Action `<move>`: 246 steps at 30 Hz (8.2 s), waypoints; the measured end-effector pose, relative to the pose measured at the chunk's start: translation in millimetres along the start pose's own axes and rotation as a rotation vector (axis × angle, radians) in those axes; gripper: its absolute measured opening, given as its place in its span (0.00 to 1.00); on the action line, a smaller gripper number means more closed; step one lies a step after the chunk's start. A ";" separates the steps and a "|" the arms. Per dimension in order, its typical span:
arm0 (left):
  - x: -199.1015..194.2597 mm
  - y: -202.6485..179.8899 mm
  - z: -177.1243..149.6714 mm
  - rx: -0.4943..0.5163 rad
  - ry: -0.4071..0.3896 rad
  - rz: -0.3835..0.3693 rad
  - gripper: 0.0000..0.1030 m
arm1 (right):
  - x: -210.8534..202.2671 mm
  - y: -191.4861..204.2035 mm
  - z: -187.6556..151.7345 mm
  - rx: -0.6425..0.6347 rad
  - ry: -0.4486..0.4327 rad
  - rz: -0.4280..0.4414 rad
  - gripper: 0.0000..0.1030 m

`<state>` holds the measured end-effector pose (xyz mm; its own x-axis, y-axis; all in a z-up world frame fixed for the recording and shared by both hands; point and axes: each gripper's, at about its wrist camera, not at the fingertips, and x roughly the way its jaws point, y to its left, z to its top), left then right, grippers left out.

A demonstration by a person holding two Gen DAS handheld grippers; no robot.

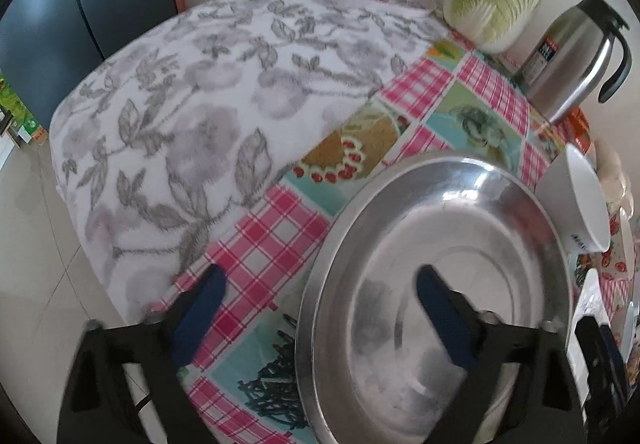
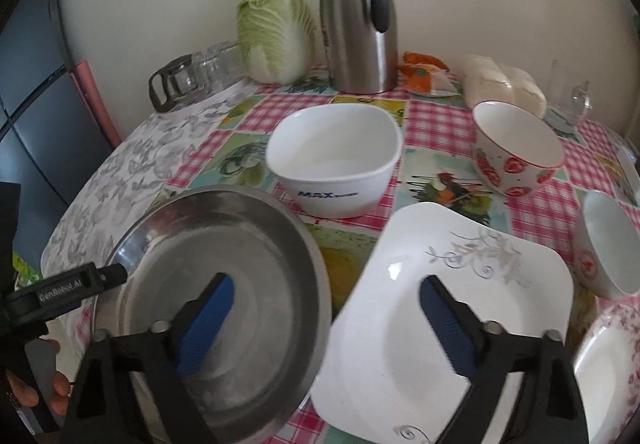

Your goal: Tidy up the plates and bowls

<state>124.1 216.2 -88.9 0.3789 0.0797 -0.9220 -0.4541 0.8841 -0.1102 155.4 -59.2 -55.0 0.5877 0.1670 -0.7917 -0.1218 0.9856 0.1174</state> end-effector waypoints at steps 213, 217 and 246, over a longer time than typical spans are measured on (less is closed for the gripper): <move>-91.6 -207.8 -81.5 0.394 -0.301 -0.118 0.95 | -113.6 -200.4 -43.7 0.336 -0.137 -0.037 1.00; -106.8 -209.0 -83.9 0.396 -0.347 -0.139 0.95 | -123.9 -203.9 -42.2 0.344 -0.164 -0.035 1.00; -166.3 -287.1 -178.7 0.546 -0.215 -0.561 0.98 | -207.4 -318.2 -90.8 0.624 -0.240 -0.177 1.00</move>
<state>47.4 -133.1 29.8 0.6048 -0.4042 -0.6861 0.2857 0.9144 -0.2869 -0.3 -409.9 17.4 0.7258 -0.0669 -0.6846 0.4327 0.8182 0.3787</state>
